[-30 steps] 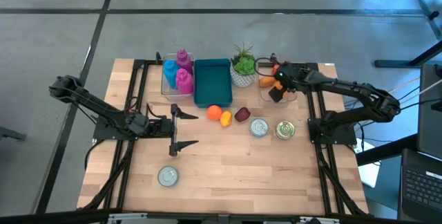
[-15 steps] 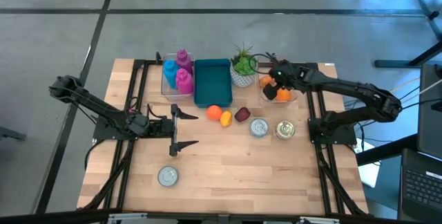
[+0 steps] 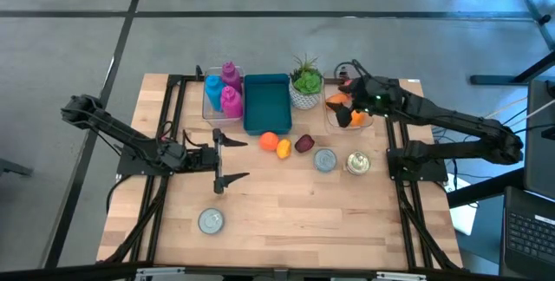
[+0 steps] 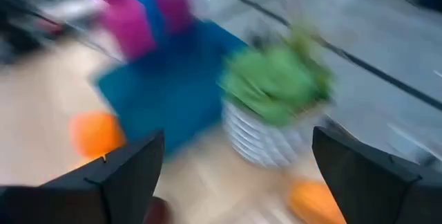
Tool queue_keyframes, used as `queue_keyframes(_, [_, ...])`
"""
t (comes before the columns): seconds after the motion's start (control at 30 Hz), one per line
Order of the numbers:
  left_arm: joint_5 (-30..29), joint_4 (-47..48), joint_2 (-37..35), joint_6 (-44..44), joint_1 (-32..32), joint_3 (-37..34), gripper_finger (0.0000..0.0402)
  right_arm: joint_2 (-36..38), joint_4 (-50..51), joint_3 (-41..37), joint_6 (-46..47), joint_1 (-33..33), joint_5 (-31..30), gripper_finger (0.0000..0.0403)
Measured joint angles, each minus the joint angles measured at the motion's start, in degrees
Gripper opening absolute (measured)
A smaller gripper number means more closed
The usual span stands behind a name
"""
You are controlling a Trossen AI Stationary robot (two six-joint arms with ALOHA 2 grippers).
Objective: Pick & Place Food Item
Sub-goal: Put the red apple into the right transparent bin
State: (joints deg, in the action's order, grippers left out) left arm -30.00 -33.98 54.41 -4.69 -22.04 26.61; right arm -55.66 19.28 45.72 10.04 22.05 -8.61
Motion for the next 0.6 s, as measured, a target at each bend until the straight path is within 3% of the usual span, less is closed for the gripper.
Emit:
queue_keyframes(0.37, [-4.61,6.37,-12.45,-5.03,-4.65,0.07,0.0395,6.25,-7.87,-3.5,-0.14,-12.29,-0.14,0.0361])
queue_keyframes(0.6, [-9.2,14.16,-16.85,-1.44,-5.25,0.04,0.0393,6.75,-26.68,-11.97,0.46,-21.06,0.85,0.0361])
